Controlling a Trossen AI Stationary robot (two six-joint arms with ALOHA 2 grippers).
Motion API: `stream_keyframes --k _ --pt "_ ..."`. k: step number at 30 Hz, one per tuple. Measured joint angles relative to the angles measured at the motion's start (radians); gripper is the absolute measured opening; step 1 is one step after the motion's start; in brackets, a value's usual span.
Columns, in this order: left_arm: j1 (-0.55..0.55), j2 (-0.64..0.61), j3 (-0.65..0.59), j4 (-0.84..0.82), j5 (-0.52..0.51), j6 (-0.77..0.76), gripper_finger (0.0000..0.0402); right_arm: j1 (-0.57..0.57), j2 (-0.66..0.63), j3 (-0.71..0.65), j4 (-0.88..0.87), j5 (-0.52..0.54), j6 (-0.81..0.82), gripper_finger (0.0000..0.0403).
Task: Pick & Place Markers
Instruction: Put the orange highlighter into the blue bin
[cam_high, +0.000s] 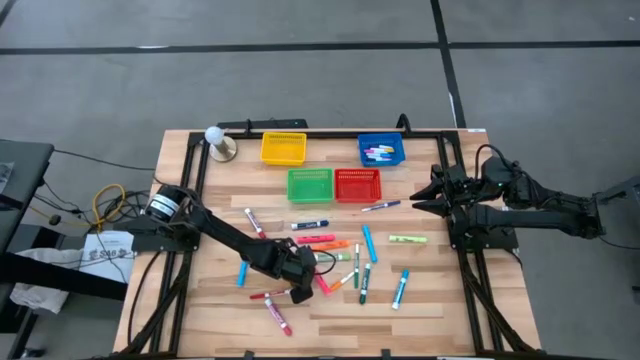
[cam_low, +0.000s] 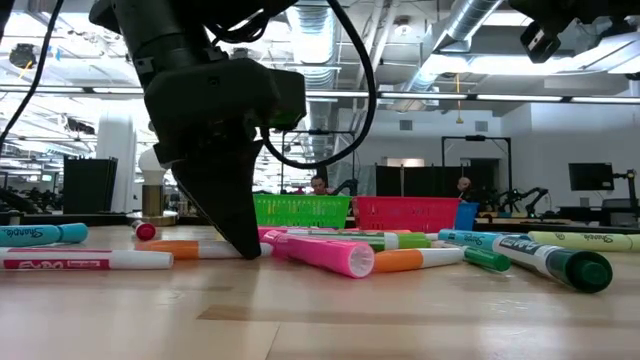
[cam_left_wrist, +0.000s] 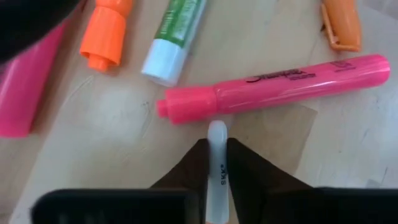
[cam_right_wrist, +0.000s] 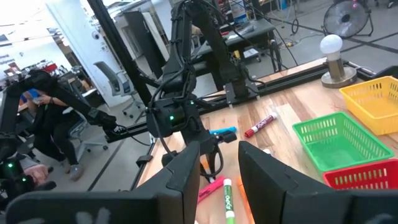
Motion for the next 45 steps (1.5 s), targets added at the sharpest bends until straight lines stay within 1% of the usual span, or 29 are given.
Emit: stream_keyframes --k 2,6,8,11,16,19,21,24,27,29,33,35,40,45 --pt "0.001 -0.014 -0.002 -0.013 -0.001 0.002 0.0029 0.0 0.0 0.0 0.0 0.0 0.0 0.0101" --pt "0.003 -0.074 -0.002 -0.018 -0.002 0.002 0.0029 0.0 0.0 0.0 0.0 0.0 0.0 0.0101" --pt "0.003 -0.107 -0.002 -0.024 -0.016 0.001 0.0037 0.0 0.0 0.0 0.0 0.0 0.0 0.0101" --pt "0.003 -0.175 -0.002 -0.03 -0.06 0.0 0.0045 0.0 0.0 0.0 0.001 0.0 0.0 0.0101" --pt "0.008 -0.318 -0.001 -0.012 -0.16 -0.009 0.0035 0.0 0.0 0.0 0.001 -0.001 0.002 0.0101" --pt "0.017 -0.403 -0.001 0.064 -0.262 -0.01 0.0035 0.0 0.0 0.0 0.002 -0.001 0.036 0.0101" --pt "0.031 -0.444 0.0 0.142 -0.313 -0.01 0.0039 0.001 0.01 0.0 0.006 -0.001 0.075 0.0101" --pt "0.063 -0.479 0.0 0.294 -0.334 0.0 0.004 0.002 0.045 0.0 0.017 -0.001 0.167 0.0101" --pt "0.102 -0.485 0.001 0.435 -0.335 0.006 0.0036 0.009 0.099 0.0 0.052 -0.004 0.226 0.0101" --pt "0.129 -0.485 0.001 0.49 -0.321 0.006 0.0036 0.029 0.144 0.0 0.114 -0.004 0.222 0.0105" --pt "0.18 -0.484 0.001 0.513 -0.305 -0.037 0.0039 0.079 0.265 0.0 0.302 -0.003 0.166 0.0121" --pt "0.199 -0.483 0.001 0.541 -0.305 -0.056 0.0038 0.095 0.329 0.0 0.404 0.013 0.147 0.0134" --pt "0.238 -0.483 0.001 0.631 -0.304 -0.059 0.0038 0.098 0.495 0.0 0.619 0.124 0.122 0.0175" --pt "0.272 -0.483 0.001 0.686 -0.305 -0.059 0.0037 0.085 0.664 0.0 0.857 0.123 0.13 0.0221"
